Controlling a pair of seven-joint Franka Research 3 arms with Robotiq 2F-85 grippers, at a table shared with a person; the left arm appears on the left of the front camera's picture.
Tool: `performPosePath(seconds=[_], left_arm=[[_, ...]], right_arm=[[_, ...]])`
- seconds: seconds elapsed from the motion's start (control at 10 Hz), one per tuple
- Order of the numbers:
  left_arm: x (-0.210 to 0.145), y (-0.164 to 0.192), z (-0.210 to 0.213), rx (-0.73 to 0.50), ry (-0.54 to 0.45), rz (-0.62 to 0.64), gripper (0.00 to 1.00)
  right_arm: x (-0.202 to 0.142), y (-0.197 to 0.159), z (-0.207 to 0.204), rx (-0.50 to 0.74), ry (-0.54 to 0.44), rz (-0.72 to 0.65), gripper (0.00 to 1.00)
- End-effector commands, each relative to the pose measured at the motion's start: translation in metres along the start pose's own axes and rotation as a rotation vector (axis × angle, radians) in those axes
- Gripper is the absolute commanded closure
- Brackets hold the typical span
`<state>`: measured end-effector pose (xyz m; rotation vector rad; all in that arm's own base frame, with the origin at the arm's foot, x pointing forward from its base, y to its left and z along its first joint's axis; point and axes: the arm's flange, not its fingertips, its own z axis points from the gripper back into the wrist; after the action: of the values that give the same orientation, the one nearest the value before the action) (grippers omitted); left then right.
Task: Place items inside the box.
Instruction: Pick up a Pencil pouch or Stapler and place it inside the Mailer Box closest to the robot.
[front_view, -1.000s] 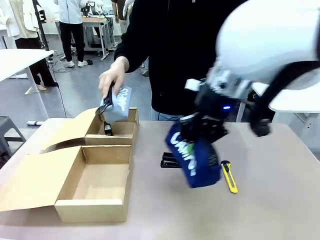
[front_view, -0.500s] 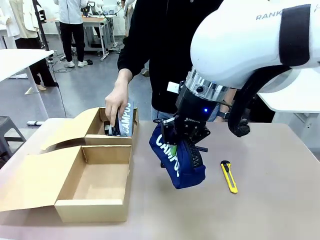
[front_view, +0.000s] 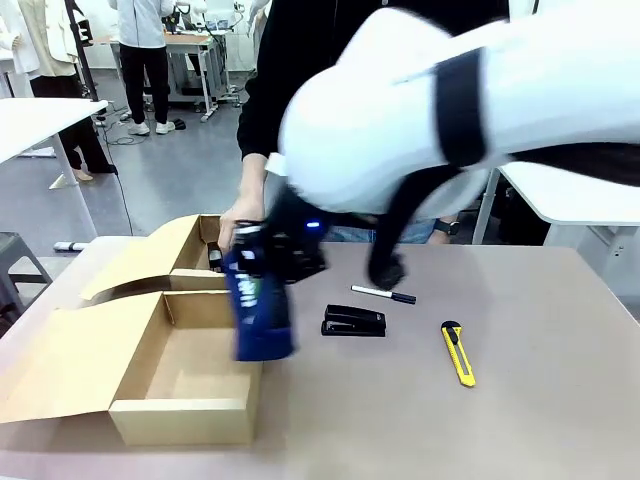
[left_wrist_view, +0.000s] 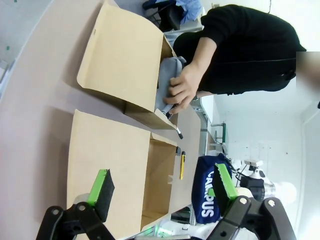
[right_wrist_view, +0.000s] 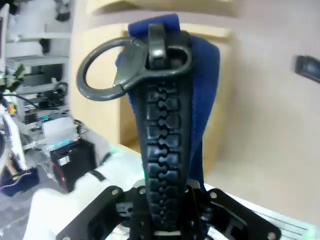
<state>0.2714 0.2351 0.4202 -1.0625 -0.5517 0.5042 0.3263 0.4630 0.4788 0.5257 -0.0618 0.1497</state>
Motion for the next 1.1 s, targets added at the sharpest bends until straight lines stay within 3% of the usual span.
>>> performPosePath(seconds=[0.0,0.3,0.4,0.6,0.7,1.0], left_arm=[[0.000,0.001,0.000,-0.023,-0.007,-0.021,0.00],[0.000,0.001,0.000,-0.023,-0.007,-0.021,0.00],[0.000,0.001,0.000,-0.023,-0.007,-0.021,0.00],[0.000,0.001,0.000,-0.023,-0.007,-0.021,0.00],[0.000,0.001,0.000,-0.023,-0.007,-0.021,0.00],[0.000,0.001,0.000,-0.023,-0.007,-0.021,0.00]], right_arm=[[0.019,0.053,-0.039,0.037,0.045,-0.122,0.93],[0.023,0.085,-0.088,-0.075,-0.062,-0.131,0.93],[0.007,0.055,-0.064,0.022,0.018,-0.111,0.93],[0.016,0.055,-0.084,-0.072,0.020,-0.175,0.93],[0.024,0.049,-0.098,-0.027,0.099,-0.180,0.93],[0.031,0.037,-0.117,-0.047,0.125,-0.202,0.93]])
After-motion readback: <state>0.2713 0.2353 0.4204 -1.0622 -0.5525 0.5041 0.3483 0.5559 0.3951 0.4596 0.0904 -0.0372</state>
